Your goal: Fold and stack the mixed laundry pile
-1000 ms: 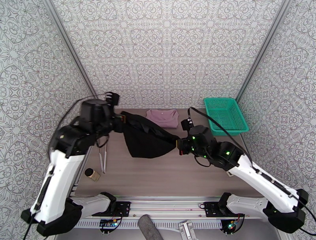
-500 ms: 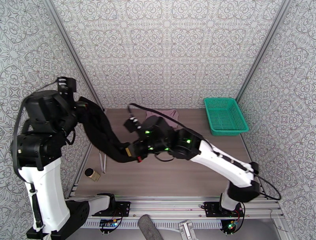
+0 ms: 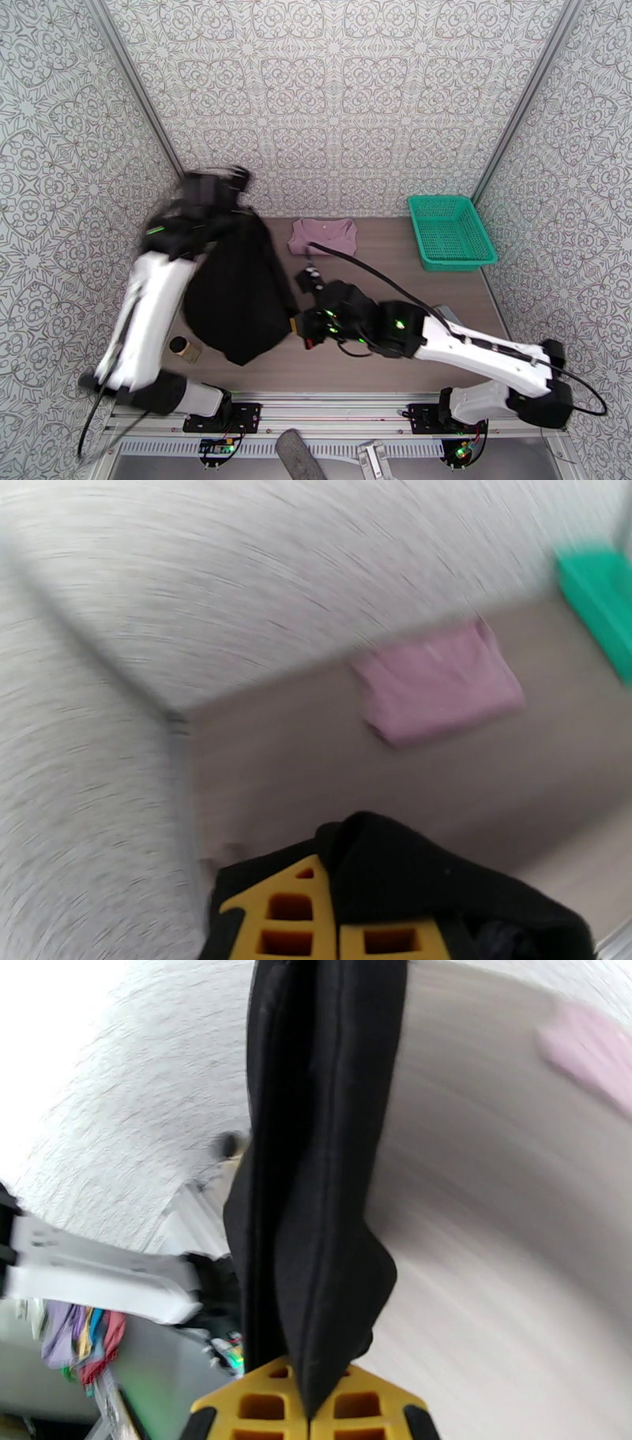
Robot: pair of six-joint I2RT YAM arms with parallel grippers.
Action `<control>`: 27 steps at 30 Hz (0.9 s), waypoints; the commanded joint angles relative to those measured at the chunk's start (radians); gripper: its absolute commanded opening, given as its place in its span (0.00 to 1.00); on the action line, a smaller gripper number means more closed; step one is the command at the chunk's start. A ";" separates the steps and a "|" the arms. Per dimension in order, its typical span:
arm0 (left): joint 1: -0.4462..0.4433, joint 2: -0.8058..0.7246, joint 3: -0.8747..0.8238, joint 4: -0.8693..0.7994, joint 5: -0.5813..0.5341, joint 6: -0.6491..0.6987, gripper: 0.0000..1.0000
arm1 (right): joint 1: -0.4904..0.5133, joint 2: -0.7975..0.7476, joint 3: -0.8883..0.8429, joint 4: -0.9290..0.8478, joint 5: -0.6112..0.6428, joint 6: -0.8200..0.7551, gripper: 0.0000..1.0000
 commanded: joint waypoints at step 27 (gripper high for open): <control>-0.374 0.770 0.540 0.271 0.315 -0.129 1.00 | -0.290 -0.414 -0.603 -0.330 0.443 0.349 0.42</control>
